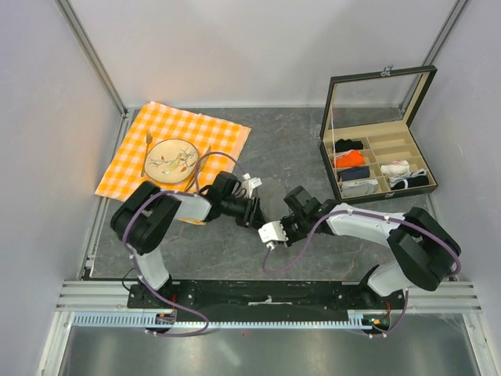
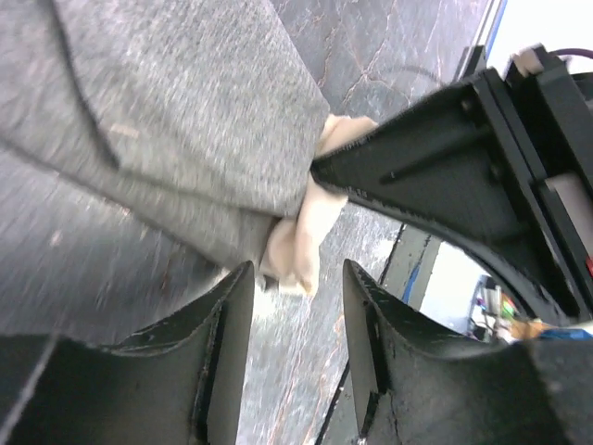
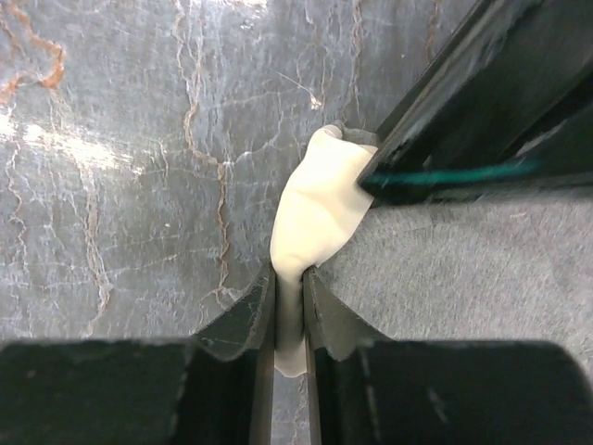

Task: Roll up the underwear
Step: Roll the underwear to the center of the board.

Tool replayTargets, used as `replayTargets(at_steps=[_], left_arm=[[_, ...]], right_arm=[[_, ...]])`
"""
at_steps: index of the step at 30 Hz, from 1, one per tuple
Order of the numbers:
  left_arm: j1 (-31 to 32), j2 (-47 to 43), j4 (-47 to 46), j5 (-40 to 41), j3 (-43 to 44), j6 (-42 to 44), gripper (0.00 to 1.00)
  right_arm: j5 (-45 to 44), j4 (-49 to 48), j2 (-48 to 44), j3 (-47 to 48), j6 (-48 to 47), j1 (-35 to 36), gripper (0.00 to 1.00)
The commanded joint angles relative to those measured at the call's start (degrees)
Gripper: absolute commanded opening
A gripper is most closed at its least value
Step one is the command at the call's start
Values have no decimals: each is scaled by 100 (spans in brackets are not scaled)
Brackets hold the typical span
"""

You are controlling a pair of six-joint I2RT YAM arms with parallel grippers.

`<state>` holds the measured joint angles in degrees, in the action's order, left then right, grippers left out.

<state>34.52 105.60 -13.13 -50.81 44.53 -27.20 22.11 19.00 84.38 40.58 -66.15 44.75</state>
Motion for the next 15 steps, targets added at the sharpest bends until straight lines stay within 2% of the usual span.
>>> replayTargets(at_steps=[1, 4, 5, 6, 8, 9, 10, 12, 13, 15], left_arm=[[-95, -1301, -1068, 1019, -795, 231, 51], [-34, -1998, -2060, 1301, -1752, 522, 55], [1, -2504, -2341, 1458, -2016, 714, 56], [63, -2709, -3005, 1547, -2550, 838, 56], [448, -3358, -3432, 1905, -2984, 1389, 57], [641, -3562, -3521, 2082, -3290, 1645, 58], [1113, -3712, -3574, 2249, -3380, 2222, 59], [1599, -3968, -3574, 2820, -3504, 2700, 60], [2028, -3977, -3505, 2978, -3487, 3198, 61], [2382, -3846, -3198, 3436, -3234, 3606, 62]], right_arm=[[512, 945, 254, 213, 287, -378, 15], [1276, 1542, 438, 573, 304, -703, 14], [1452, 1719, 526, 783, 296, -774, 14], [1794, 1895, 623, 898, 243, -836, 14], [2025, 2422, 948, 1240, 199, -977, 14], [2130, 2589, 1079, 1355, 182, -1021, 13], [2322, 2939, 1359, 1478, 112, -1108, 13], [2517, 3336, 1677, 1900, 41, -1179, 13], [2613, 3738, 1992, 2040, -98, -1266, 13], [2860, 4005, 2248, 2392, -117, -1337, 13]])
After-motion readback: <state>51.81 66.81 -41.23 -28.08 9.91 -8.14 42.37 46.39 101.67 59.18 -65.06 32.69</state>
